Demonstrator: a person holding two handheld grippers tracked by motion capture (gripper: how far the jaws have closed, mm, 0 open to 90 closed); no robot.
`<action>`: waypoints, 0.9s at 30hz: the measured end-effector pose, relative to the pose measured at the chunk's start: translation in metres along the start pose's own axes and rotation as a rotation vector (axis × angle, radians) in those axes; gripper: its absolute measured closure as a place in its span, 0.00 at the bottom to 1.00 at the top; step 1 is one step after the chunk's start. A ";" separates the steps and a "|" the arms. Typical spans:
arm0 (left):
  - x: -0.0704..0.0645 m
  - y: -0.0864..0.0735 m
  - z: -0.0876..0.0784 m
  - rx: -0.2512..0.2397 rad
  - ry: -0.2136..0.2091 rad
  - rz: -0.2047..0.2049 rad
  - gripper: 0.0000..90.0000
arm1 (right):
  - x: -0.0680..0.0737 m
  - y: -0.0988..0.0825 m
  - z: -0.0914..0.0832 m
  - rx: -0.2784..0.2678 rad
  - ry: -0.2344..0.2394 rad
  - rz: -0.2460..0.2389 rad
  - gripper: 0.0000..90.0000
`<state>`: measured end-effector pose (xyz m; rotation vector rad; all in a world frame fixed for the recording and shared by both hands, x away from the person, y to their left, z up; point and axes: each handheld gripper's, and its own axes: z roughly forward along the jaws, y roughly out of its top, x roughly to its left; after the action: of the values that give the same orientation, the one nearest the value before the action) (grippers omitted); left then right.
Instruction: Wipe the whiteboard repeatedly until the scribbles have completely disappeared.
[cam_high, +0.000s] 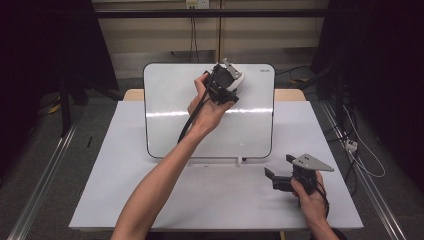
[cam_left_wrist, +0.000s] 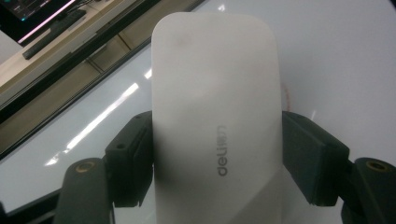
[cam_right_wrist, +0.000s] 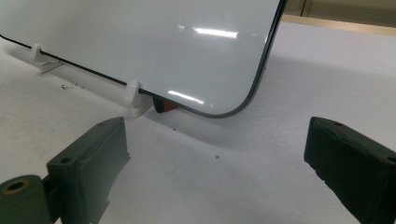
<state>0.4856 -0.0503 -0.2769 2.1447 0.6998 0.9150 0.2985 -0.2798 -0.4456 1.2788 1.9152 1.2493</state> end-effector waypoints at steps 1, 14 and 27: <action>-0.003 0.002 0.001 -0.001 -0.001 0.004 0.34 | 0.000 0.000 0.000 0.000 0.000 0.002 0.07; -0.038 0.008 0.015 0.012 -0.096 0.076 0.33 | -0.001 -0.001 -0.002 -0.003 -0.002 0.004 0.07; -0.056 -0.023 0.010 0.020 -0.176 0.088 0.33 | 0.000 -0.001 -0.002 -0.003 -0.001 -0.003 0.06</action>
<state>0.4548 -0.0788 -0.3214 2.2557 0.5328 0.7552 0.2966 -0.2811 -0.4456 1.2746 1.9129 1.2492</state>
